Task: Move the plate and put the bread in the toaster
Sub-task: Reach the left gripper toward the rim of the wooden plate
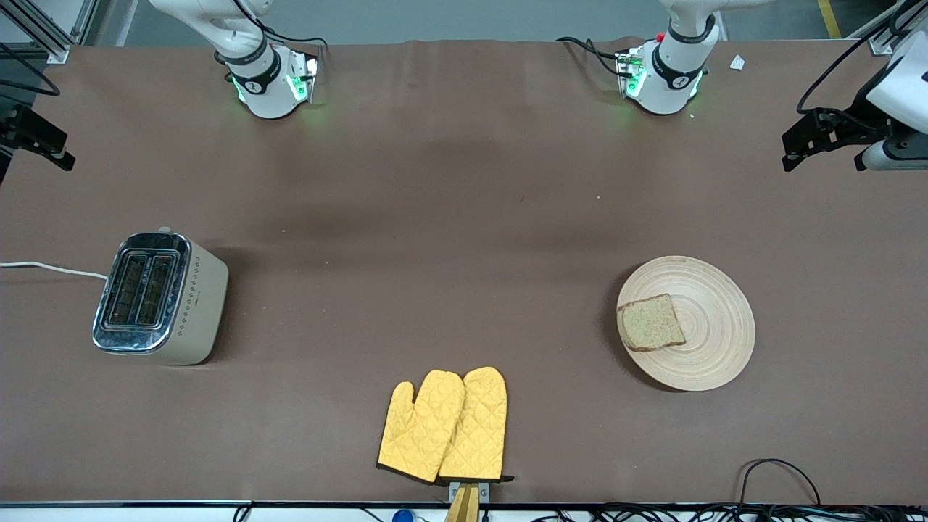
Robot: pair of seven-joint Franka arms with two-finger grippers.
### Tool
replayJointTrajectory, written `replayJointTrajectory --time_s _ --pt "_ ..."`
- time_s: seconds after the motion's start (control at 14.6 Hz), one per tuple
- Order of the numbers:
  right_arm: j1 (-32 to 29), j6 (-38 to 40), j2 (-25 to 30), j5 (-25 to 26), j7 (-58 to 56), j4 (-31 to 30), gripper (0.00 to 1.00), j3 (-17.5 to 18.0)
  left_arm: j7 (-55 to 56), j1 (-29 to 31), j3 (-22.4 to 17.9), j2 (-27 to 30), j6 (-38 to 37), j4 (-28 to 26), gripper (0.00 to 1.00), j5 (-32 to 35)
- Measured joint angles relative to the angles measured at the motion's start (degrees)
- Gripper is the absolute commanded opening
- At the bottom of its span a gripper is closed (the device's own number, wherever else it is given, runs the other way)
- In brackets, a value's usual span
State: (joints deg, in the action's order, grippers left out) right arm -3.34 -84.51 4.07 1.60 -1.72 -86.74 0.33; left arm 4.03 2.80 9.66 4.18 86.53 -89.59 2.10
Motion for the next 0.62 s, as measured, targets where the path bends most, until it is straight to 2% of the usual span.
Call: replayJointTrajectory --time_s 0.34,0.62 --pt "1.2 0.1 0.0 -0.1 0.0 0.0 1.00 0.3 0.0 0.2 0.0 -0.5 -0.1 0.1 1.00 0.0" --pt "1.2 0.1 0.0 -0.3 0.0 -0.1 1.00 0.2 -0.3 0.5 -2.4 -5.5 0.4 0.0 1.00 -4.3"
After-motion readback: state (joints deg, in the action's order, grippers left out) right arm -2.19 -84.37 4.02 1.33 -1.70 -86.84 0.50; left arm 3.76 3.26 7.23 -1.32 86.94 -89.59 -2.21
